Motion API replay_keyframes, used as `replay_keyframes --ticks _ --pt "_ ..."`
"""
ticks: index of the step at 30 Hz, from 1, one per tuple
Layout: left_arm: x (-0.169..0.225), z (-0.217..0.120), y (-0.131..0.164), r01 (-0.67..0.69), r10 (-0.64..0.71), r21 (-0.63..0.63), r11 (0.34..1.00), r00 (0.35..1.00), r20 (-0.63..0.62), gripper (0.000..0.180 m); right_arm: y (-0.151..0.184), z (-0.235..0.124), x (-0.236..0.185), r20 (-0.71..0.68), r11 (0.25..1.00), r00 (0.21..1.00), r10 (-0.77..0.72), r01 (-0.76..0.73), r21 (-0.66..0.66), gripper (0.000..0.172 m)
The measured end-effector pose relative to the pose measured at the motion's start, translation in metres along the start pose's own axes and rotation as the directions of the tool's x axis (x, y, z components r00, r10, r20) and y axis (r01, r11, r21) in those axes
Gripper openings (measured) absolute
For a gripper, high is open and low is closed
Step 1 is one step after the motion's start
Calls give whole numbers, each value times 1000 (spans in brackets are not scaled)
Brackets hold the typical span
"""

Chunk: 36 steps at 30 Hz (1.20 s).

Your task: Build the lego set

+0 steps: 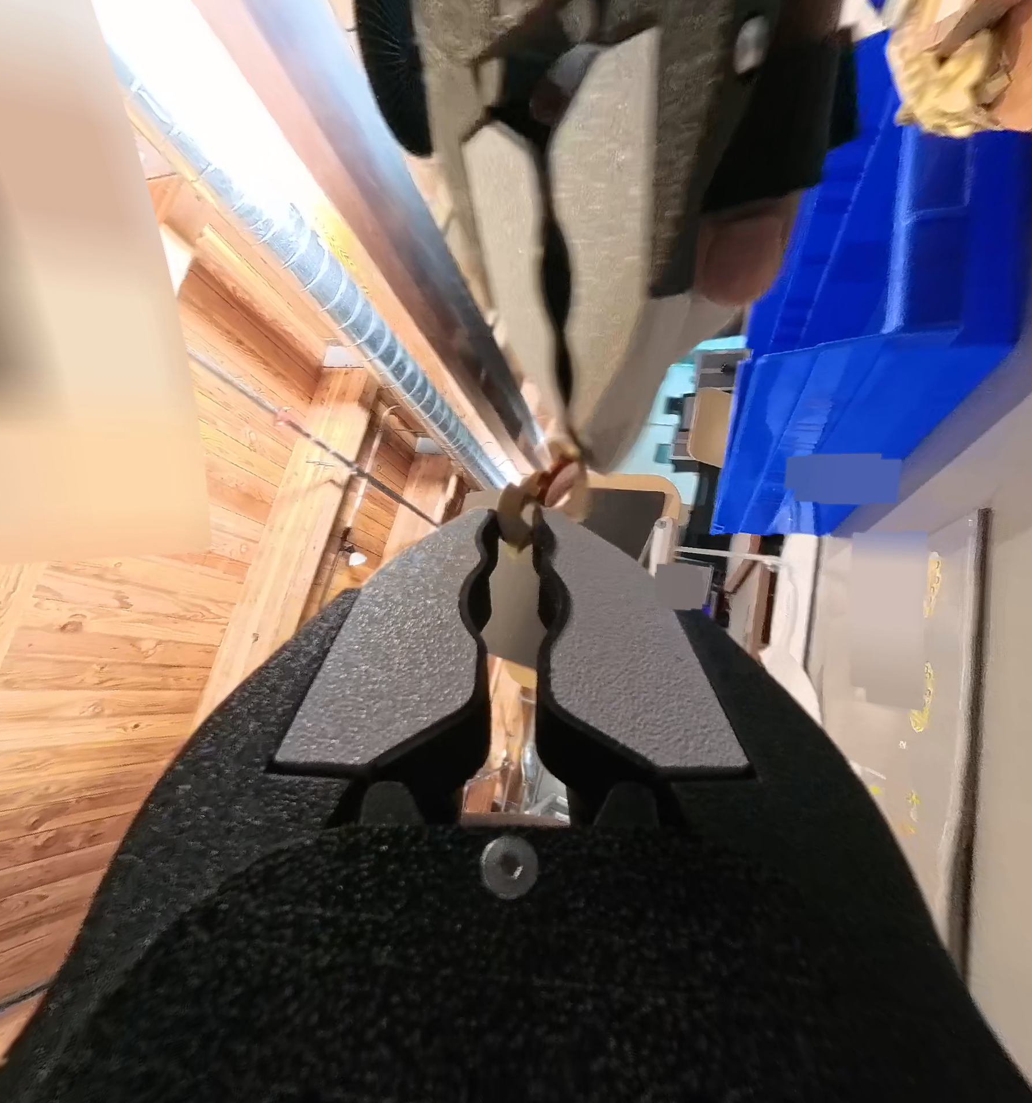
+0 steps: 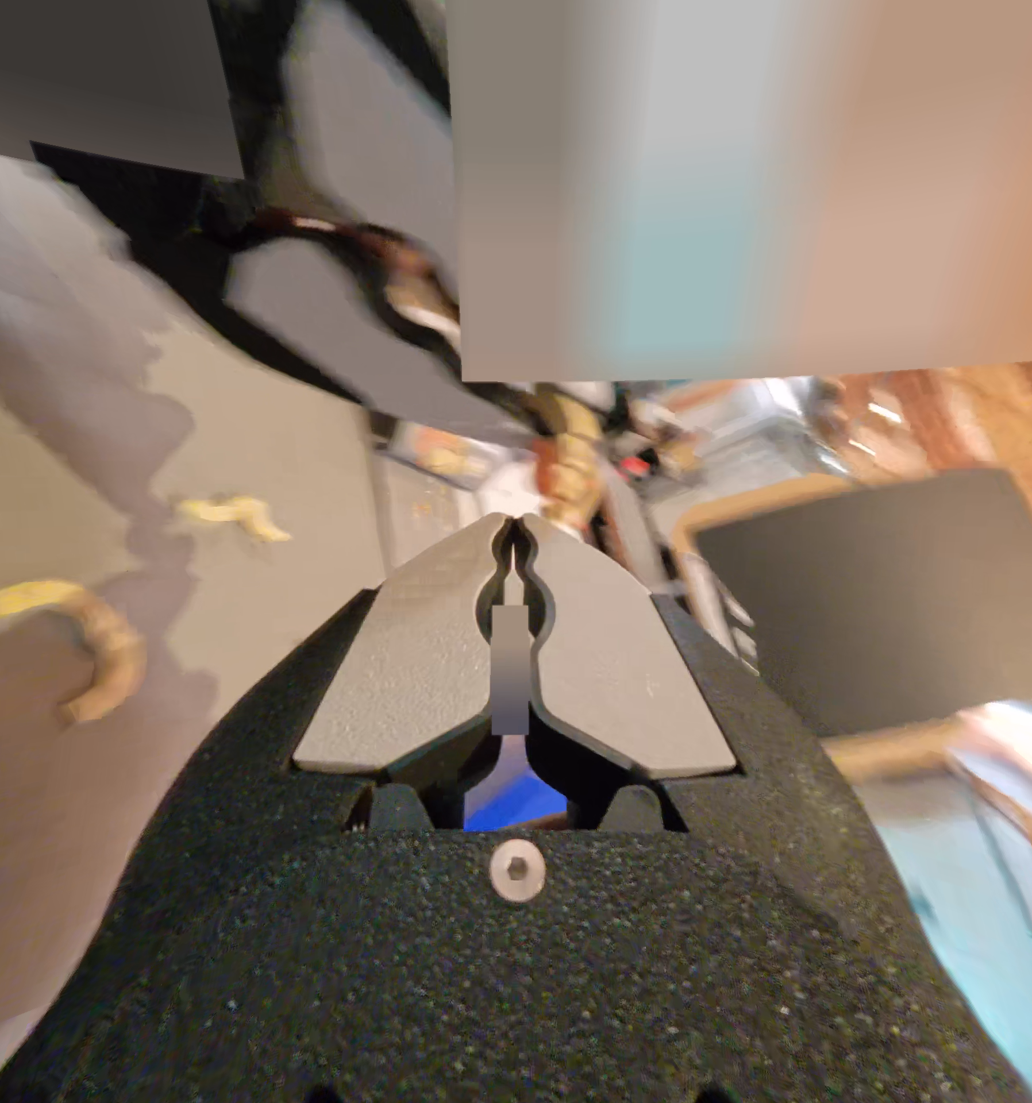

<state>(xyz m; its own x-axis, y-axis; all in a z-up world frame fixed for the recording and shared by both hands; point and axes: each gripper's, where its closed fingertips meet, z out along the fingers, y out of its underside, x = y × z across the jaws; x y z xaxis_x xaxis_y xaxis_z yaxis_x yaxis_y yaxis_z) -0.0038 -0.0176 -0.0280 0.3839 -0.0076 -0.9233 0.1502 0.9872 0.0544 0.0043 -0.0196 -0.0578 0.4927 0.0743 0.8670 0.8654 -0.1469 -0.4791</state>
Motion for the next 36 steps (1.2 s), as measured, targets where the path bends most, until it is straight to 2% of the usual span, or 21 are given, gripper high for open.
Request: replay_keyframes --ticks 1,3,5,10,14,18,21,26,29,36 --pt "-1 1 -2 4 -4 8 1000 1000 -3 10 -6 1 -16 78 999 997 -9 6 38 0" --pt "0 5 -5 -37 37 -6 999 999 -2 10 -12 1 -10 -54 998 997 -53 54 14 0" --pt "3 6 7 -4 3 -63 998 1000 -26 10 -11 2 -9 -12 1000 1000 21 -21 11 0" --pt "22 4 24 34 -43 -89 995 994 -105 10 17 8 -20 71 998 997 41 -37 -57 0" --pt "34 4 36 130 -146 -115 985 978 -147 10 44 10 -20 104 984 984 146 -134 -117 0" --pt "50 4 41 204 -228 -126 971 951 -211 10 56 4 -40 310 962 911 273 -246 -122 0" --pt "65 3 36 267 -287 -107 958 914 -287 10 69 5 -57 400 938 851 340 -275 -212 1" --pt "80 1 35 351 -373 -126 928 853 -365 10 98 11 -81 418 879 800 431 -268 -394 7" --pt "81 1 34 402 -423 -136 906 824 -377 11 95 14 -91 440 873 779 447 -272 -404 8" --pt "83 1 26 490 -498 -133 862 766 -405 10 100 24 -101 442 894 827 347 -150 -421 9"
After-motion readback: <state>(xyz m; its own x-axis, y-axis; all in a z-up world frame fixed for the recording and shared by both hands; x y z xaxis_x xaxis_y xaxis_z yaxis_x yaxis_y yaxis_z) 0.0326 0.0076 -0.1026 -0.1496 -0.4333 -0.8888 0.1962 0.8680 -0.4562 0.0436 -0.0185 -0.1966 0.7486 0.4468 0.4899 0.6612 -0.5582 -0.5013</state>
